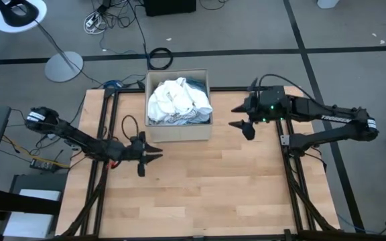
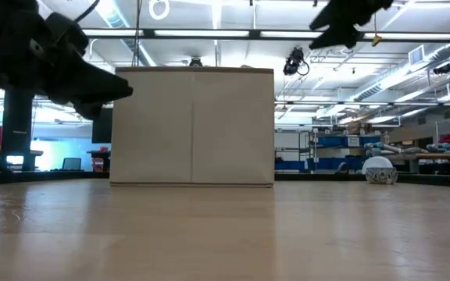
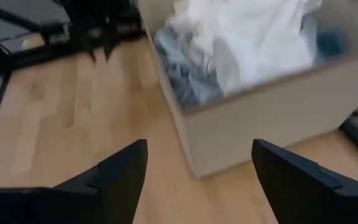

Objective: Sort clothes
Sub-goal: Return to Home Position

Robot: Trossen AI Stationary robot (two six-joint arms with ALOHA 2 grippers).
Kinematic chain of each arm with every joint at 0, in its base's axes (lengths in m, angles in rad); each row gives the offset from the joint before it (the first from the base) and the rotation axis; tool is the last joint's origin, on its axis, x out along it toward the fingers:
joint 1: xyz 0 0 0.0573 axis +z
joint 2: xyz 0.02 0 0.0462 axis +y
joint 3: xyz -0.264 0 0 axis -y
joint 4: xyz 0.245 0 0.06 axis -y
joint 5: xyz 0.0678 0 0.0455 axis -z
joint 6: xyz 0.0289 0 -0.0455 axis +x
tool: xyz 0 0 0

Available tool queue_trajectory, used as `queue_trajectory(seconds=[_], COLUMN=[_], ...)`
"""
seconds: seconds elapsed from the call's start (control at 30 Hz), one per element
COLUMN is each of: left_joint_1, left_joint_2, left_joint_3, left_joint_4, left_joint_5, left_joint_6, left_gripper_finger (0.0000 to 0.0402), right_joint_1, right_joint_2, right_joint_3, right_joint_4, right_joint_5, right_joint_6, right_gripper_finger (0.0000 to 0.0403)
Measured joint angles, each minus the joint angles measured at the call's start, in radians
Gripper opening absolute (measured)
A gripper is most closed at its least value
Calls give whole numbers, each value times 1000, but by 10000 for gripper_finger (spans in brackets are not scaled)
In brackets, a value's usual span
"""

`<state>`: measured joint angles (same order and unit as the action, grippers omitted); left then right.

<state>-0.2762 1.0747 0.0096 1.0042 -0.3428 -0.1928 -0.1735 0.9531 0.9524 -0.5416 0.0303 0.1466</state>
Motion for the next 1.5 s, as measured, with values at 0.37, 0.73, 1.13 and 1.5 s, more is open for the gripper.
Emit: queue_trajectory(seconds=[0.37,0.73,1.13,1.5], left_joint_1=[39,40,58,70], left_joint_2=[-213,-728,-1075,-1071], left_joint_3=[-3,-3,-3,-3], left_joint_4=[-189,-669,-959,-975], left_joint_5=[24,45,166,226], left_joint_6=[52,111,183,174], left_gripper_finger=[99,99,99,99], right_joint_1=[10,64,126,135], right_joint_2=[-103,-233,-291,-313], right_joint_3=[-177,-222,-221,-222], right_joint_4=[37,47,54,36], right_joint_5=[0,-24,-26,-23], right_joint_6=[106,119,105,88], right_gripper_finger=[291,288,286,286])
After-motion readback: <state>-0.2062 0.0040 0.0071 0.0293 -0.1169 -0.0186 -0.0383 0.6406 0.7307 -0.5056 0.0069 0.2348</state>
